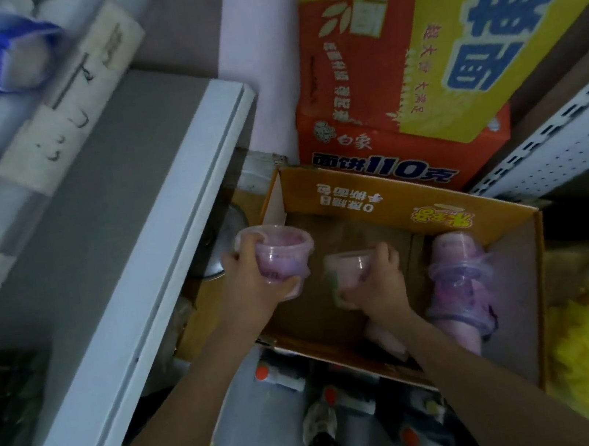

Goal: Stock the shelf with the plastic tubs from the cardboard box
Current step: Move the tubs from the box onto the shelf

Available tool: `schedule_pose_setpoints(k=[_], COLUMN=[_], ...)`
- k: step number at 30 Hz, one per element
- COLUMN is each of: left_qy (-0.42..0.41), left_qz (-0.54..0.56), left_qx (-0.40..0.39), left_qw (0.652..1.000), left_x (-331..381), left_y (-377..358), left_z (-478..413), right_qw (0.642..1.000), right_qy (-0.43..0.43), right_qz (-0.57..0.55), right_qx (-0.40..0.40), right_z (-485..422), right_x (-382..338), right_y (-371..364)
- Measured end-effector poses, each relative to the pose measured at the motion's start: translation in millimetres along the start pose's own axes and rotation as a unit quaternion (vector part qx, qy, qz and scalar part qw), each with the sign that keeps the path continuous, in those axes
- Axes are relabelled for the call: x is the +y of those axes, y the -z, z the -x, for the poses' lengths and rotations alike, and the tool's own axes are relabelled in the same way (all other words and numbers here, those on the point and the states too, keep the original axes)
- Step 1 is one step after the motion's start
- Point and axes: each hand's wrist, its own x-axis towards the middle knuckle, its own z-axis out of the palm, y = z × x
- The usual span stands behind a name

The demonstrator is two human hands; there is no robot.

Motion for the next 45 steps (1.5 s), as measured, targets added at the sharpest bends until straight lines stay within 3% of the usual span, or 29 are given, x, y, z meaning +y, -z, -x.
schedule_pose_setpoints(k=[9,19,31,45], left_qy=[-0.016,-0.042,-0.082,-0.171], left_qz=[0.047,0.04,0.036,-0.002], left_qx=[0.123,0.247,0.444,0.556], left_qw=[0.991,0.967,0.891,0.813], left_x=[56.3,89.3,117.6,126.4], left_y=[58.4,124.8,275.6,428.2], left_z=[85.3,219.5,337.1,418.9], right_qw=[0.988,0.946,0.869,0.782], right_qy=[0.144,0.315,0.479,0.58], right_qz=[-0.039,-0.048,-0.103,-0.208], right_qx=[0.031,0.062,0.069,0.099], right_z=[73.7,186.9,325.8,437.4], right_x=[-43.2,-85.4,-232.6,-388.5], right_y=[82.1,150.1,199.4,204.4])
